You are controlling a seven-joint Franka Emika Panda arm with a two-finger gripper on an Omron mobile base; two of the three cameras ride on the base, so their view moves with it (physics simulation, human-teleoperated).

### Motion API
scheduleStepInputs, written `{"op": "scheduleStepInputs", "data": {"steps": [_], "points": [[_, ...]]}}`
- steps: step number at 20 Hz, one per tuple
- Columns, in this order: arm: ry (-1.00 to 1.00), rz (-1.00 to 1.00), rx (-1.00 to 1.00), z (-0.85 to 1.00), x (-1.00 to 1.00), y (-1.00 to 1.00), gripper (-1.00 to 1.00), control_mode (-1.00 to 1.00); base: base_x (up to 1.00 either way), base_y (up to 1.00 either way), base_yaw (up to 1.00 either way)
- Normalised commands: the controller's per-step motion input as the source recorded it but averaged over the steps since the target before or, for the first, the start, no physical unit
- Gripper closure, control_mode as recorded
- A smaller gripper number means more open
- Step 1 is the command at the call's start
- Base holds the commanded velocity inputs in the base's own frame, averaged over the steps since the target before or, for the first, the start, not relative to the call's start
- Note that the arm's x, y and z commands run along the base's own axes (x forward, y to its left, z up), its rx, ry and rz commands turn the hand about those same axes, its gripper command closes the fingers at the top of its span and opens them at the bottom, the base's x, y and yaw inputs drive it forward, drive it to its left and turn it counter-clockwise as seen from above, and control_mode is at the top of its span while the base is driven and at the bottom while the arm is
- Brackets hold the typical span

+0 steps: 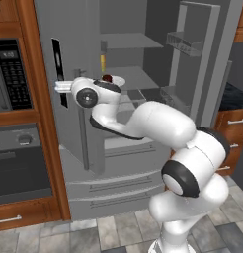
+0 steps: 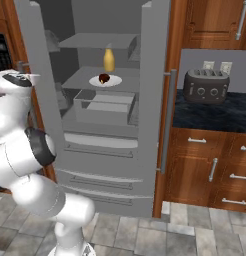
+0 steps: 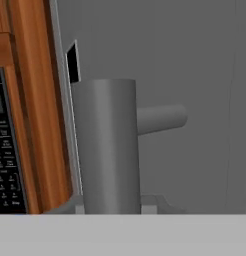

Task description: Retrieve the steak from the fridge and place it on the saucepan with marinade on the stove.

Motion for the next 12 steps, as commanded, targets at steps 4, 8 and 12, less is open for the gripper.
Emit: {"op": "scheduleStepInputs", "data": {"steps": [4, 8, 12], "points": [[0.00, 0.00, 0.00, 0.00, -0.31, 0.74, 1.00, -1.00, 0.00, 0.00, 0.00], [0.00, -0.01, 0.00, 0.00, -0.18, 0.78, 1.00, -1.00, 0.00, 0.00, 0.00], [0.00, -0.03, 0.00, 0.00, -0.11, 0.77, 1.00, -1.00, 0.00, 0.00, 0.00]]}}
